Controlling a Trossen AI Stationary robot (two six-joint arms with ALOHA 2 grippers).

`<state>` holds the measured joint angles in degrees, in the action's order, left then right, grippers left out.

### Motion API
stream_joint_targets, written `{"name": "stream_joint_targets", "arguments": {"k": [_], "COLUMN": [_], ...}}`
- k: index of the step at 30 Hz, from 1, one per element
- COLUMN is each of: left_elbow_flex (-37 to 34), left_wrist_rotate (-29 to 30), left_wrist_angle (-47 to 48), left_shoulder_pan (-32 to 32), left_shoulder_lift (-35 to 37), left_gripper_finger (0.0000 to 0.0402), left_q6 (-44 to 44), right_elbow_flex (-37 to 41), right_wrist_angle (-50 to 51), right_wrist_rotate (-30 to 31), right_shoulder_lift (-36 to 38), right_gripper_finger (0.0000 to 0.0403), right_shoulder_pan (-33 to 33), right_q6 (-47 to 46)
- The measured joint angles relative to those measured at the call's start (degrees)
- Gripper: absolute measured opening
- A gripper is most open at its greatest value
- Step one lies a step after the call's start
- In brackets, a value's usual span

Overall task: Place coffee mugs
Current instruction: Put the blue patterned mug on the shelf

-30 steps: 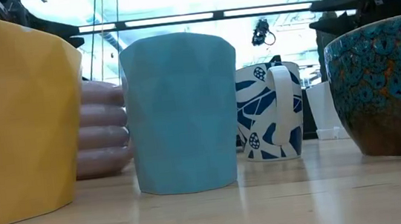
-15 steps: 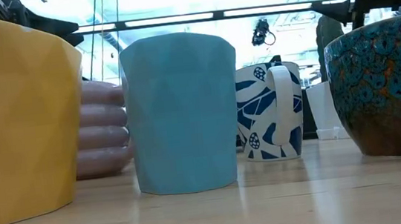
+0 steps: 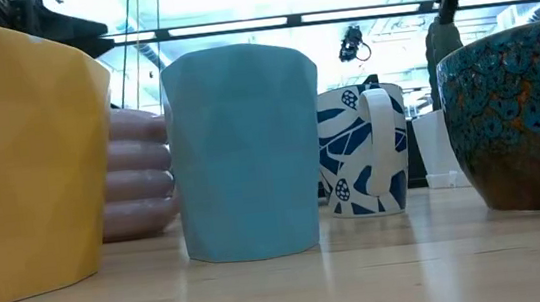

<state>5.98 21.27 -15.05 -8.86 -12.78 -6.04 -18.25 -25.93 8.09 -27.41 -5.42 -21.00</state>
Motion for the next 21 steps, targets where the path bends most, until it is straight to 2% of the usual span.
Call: {"name": "stream_joint_targets", "arguments": {"k": [4, 8, 17, 21], "left_elbow_flex": [0.01, 0.08, 0.08, 0.08], "left_wrist_rotate": [0.11, 0.07, 0.07, 2.40], "left_wrist_angle": [-4.20, -4.39, -4.46, -6.48], "left_shoulder_pan": [-0.04, -0.04, -0.04, 0.07], "left_shoulder_lift": [-1.65, -3.76, -8.87, -10.44], "left_gripper_finger": [0.0141, 0.0141, 0.0141, 0.0141], "left_q6": [0.66, 0.06, -3.63, -0.30], "right_elbow_flex": [-8.21, -15.31, -30.12, -35.63], "right_wrist_angle": [11.95, 21.28, 31.95, 35.56], "right_wrist_rotate": [-0.25, -0.24, -0.23, -2.14], "right_shoulder_lift": [-6.58, -14.02, -29.83, -35.22], "right_gripper_finger": [0.0183, 0.0183, 0.0183, 0.0183], "right_shoulder_pan": [0.84, 2.32, 3.57, 4.12], "right_q6": [3.42, 4.88, 6.38, 7.83]}}
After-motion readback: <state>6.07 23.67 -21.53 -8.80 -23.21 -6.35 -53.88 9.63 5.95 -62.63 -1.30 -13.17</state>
